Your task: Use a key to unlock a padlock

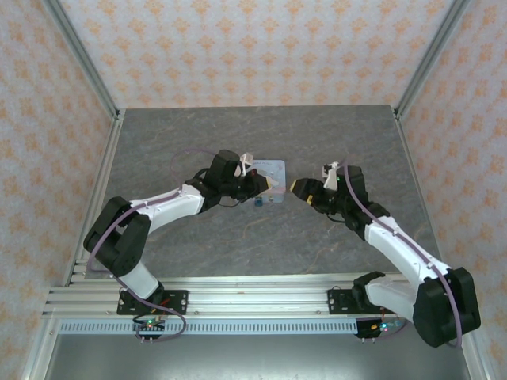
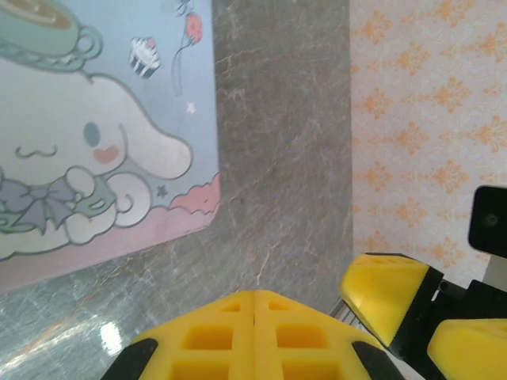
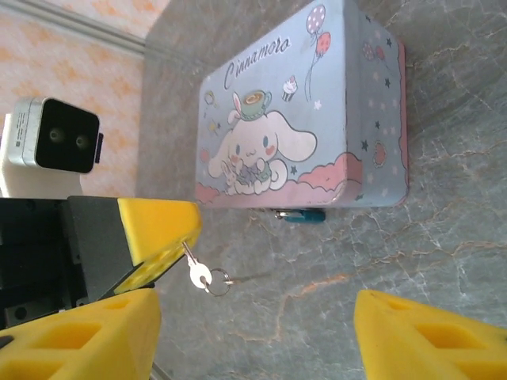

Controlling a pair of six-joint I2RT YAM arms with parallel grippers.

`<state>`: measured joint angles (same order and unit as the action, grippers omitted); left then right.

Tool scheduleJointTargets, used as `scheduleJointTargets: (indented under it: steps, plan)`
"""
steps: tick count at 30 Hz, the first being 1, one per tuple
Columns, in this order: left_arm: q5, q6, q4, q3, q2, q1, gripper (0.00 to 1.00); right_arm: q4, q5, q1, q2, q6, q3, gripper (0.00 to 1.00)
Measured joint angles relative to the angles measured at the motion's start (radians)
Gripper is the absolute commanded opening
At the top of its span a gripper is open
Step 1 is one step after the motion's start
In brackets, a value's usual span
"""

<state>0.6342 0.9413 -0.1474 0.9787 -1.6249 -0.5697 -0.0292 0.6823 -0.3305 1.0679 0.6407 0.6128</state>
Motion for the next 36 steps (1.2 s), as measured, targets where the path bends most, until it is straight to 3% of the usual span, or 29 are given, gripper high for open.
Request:
scheduleJointTargets:
  steps: [3, 7, 12, 24, 36]
  plan:
    - [-0.025, 0.000, -0.007, 0.010, 0.019, 0.000, 0.00, 0.109, 0.003, 0.000, 0.015, 0.085, -0.021, 0.67]
    - [-0.064, 0.001, -0.053, 0.010, 0.039, 0.000, 0.00, 0.290, -0.005, 0.000, 0.069, 0.208, -0.040, 0.77]
    - [-0.112, 0.016, -0.131, 0.010, 0.039, 0.000, 0.00, 0.463, -0.021, 0.000, 0.140, 0.328, -0.038, 0.78]
    - [-0.238, 0.090, -0.304, 0.008, 0.039, 0.000, 0.00, 0.774, -0.055, -0.043, 0.278, 0.478, -0.027, 0.57]
    - [-0.296, 0.162, -0.398, -0.026, 0.040, 0.000, 0.00, 0.920, -0.066, -0.096, 0.380, 0.505, 0.048, 0.44]
